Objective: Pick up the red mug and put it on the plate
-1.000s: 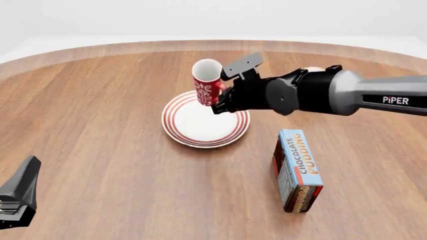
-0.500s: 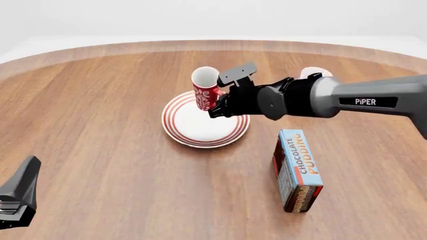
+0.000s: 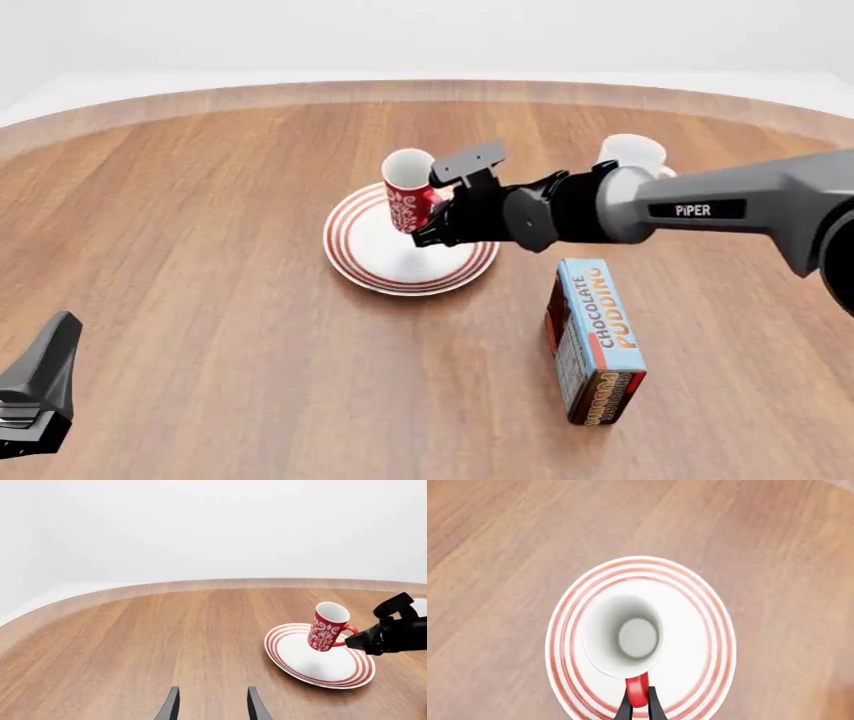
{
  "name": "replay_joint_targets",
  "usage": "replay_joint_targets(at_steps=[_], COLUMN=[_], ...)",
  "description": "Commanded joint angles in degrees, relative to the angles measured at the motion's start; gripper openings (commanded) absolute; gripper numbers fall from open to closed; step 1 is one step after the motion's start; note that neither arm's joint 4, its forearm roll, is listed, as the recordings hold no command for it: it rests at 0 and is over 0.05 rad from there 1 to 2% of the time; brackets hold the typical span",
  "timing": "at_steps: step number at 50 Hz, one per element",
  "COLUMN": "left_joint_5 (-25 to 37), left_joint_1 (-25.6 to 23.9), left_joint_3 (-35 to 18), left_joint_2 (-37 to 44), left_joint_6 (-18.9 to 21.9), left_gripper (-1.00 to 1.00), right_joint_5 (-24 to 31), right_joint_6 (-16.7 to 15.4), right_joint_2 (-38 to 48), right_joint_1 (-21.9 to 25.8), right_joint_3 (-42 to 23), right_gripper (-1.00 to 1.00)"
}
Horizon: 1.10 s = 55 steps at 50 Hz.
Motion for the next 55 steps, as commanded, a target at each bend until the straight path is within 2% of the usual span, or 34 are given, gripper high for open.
replay_joint_targets(at_steps=[1,35,42,43,44,55], left_joint_5=[0.0,0.0,0.0,0.0,0.0,0.0], left_joint_1=[0.0,0.0,0.0,0.0,0.0,0.0], left_joint_3=[0.0,0.0,0.0,0.0,0.0,0.0], left_joint_2=[0.0,0.0,0.0,0.0,0.0,0.0], left_joint_6=[0.0,0.0,0.0,0.0,0.0,0.0], left_gripper=[1.0,1.0,1.0,1.0,1.0,1.0], right_joint_5=[-0.6,-2.3,-2.5,-2.6,-2.8,-2.2], right_joint_6=[0.5,0.7,0.6,3.6,1.9,1.5], right_joint_2=[1.2,3.1,3.3,3.1,3.1,3.3], right_joint_1=[-0.1,-0.1,1.6,3.2,2.2,1.6], right_joint_3=[-0.6,0.4,1.2,2.1,1.9,1.0], right_gripper=[-1.0,-1.0,-1.0,1.0,1.0,1.0])
